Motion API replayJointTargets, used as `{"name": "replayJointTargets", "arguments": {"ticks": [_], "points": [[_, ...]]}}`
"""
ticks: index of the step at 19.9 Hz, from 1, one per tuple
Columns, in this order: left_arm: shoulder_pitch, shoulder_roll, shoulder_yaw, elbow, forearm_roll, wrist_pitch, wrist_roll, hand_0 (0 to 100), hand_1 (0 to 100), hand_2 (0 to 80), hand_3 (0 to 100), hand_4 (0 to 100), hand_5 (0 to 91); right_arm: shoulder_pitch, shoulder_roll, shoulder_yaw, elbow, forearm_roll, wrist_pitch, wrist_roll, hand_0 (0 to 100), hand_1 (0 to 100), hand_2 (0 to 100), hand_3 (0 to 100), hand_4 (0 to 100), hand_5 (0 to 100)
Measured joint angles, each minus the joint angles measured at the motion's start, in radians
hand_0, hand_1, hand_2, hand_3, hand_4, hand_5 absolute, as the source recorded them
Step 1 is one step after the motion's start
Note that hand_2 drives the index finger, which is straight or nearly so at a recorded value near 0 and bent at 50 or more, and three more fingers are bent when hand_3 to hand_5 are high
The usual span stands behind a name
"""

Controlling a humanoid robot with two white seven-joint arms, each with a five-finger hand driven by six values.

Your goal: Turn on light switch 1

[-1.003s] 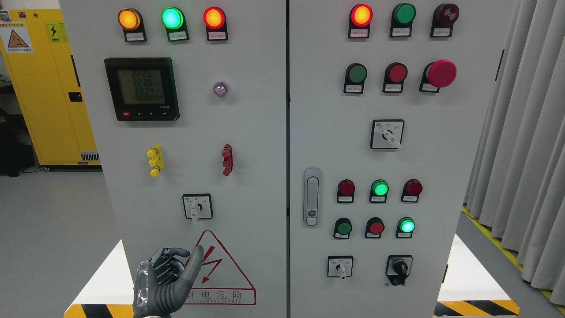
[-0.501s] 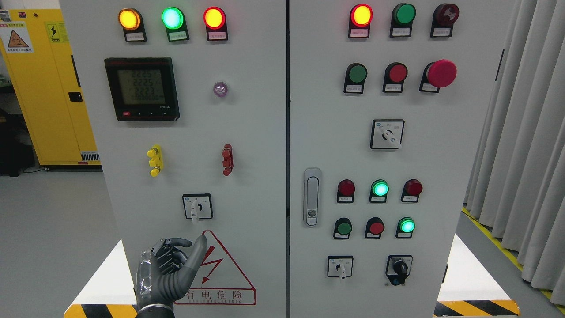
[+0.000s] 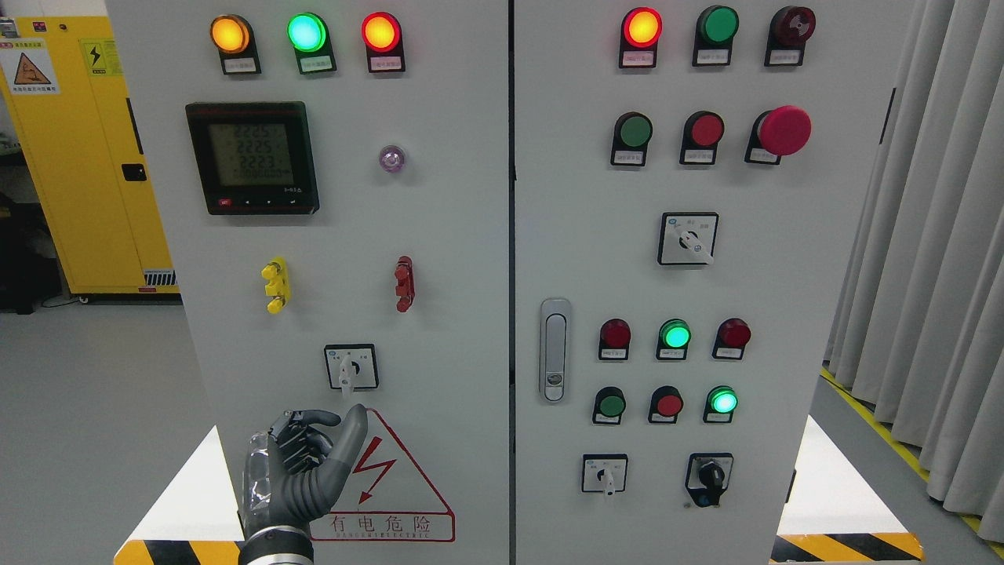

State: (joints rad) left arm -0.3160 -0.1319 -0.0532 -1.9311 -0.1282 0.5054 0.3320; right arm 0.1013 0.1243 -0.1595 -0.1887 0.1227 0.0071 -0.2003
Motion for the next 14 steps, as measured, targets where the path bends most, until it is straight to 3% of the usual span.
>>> {"name": "replayJointTargets", "arguments": {"ticks": [14], "points": [[-0.044, -0.007, -0.001, 0.001, -0.002, 0.038, 0.016, 17, 69, 59.5, 90, 89, 84.4, 0.000, 0.000, 0.000, 0.000, 0.000, 0.000, 0.000, 0, 50, 4, 0, 0, 0]]}}
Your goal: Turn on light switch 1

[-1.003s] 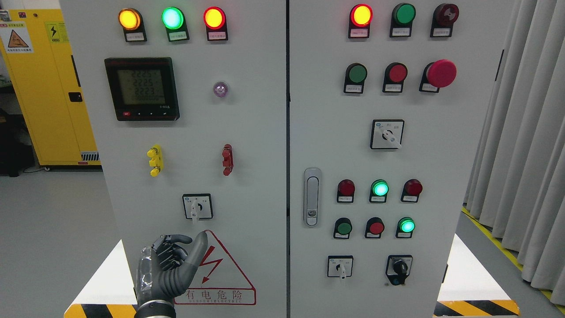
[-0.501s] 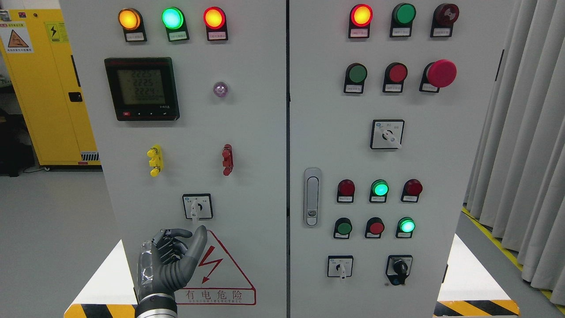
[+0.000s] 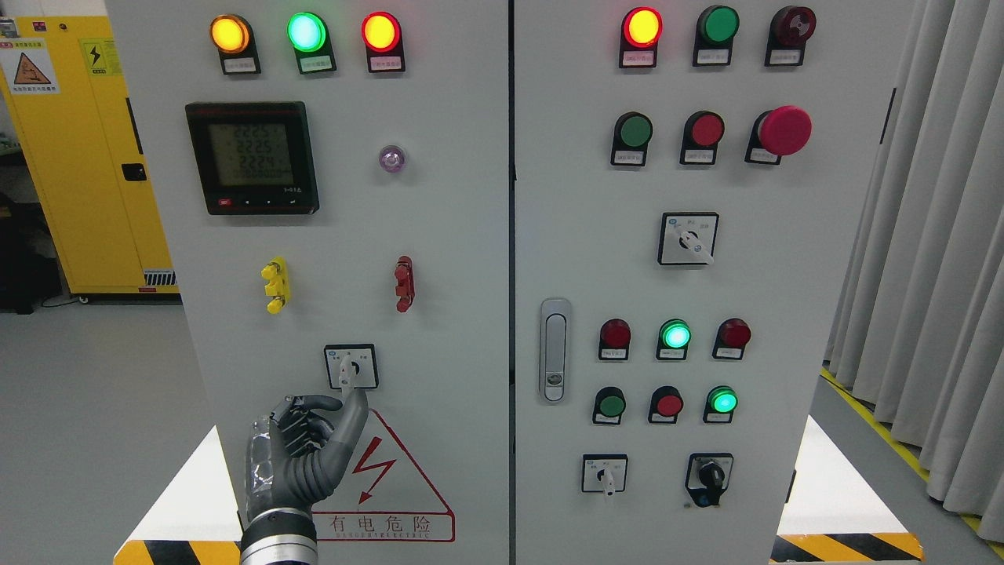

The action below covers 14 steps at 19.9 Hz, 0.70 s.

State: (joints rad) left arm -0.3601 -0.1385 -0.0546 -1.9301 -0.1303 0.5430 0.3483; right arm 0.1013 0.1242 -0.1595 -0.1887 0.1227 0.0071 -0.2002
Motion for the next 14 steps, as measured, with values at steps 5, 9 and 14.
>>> {"name": "replayJointTargets", "arguments": {"ticks": [5, 9, 14], "points": [[-0.012, -0.002, -0.001, 0.000, 0.000, 0.004, 0.002, 17, 69, 59.6, 90, 89, 84.4, 0.000, 0.000, 0.000, 0.000, 0.000, 0.000, 0.000, 0, 50, 4, 0, 0, 0], [-0.016, -0.002, -0.005, 0.002, -0.006, 0.013, 0.003, 17, 70, 59.7, 90, 89, 84.4, 0.000, 0.000, 0.000, 0.000, 0.000, 0.000, 0.000, 0, 50, 4, 0, 0, 0], [-0.019, -0.004, -0.009, 0.002, -0.012, 0.015, 0.011, 17, 69, 59.8, 90, 89, 84.4, 0.000, 0.000, 0.000, 0.000, 0.000, 0.000, 0.000, 0, 50, 4, 0, 0, 0]]}}
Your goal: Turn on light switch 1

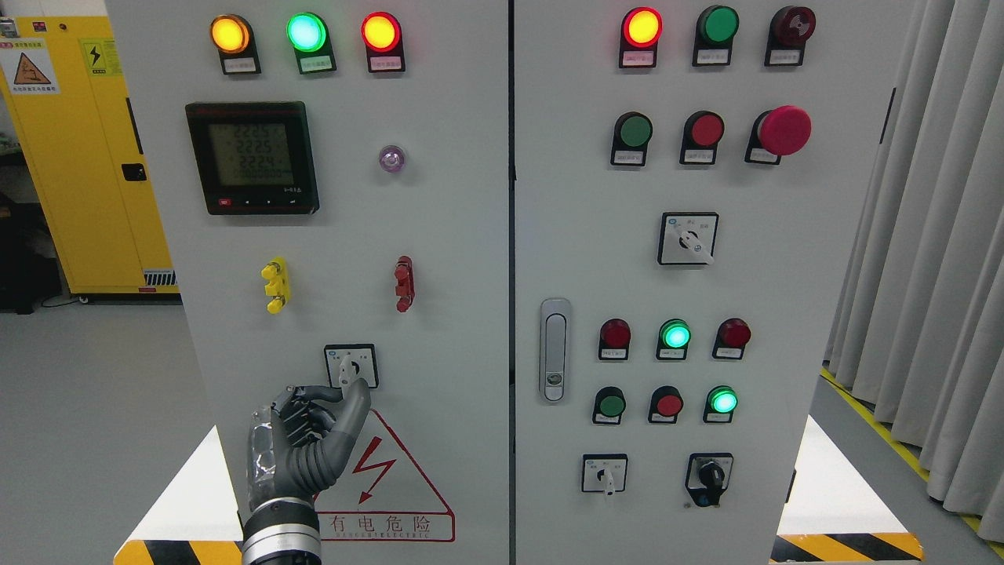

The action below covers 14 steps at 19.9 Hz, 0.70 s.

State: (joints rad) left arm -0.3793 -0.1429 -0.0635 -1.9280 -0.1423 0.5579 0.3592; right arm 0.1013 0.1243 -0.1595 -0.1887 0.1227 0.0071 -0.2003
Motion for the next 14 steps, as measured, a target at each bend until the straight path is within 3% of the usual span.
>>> {"name": "replayJointTargets", "arguments": {"ticks": [14], "points": [[-0.013, -0.003, -0.002, 0.008, -0.005, 0.010, 0.005, 17, 68, 59.8, 90, 89, 84.5, 0.000, 0.000, 0.000, 0.000, 0.000, 0.000, 0.000, 0, 50, 4, 0, 0, 0]]}}
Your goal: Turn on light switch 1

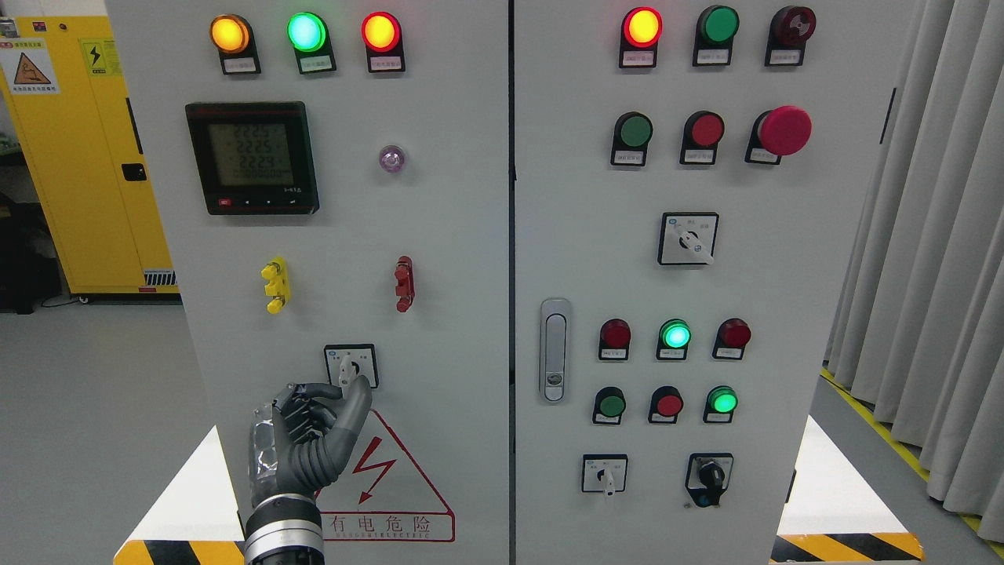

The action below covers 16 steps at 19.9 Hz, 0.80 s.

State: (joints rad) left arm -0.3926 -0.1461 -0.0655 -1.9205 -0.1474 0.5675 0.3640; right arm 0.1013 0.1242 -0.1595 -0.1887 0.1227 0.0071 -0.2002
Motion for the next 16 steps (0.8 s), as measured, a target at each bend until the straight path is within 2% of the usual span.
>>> {"name": "replayJointTargets", "arguments": {"ticks": [16], "points": [[-0.018, -0.002, -0.001, 0.009, -0.001, 0.010, 0.007, 22, 66, 59.8, 90, 89, 84.2, 0.000, 0.000, 0.000, 0.000, 0.000, 0.000, 0.000, 0, 50, 4, 0, 0, 0]]}}
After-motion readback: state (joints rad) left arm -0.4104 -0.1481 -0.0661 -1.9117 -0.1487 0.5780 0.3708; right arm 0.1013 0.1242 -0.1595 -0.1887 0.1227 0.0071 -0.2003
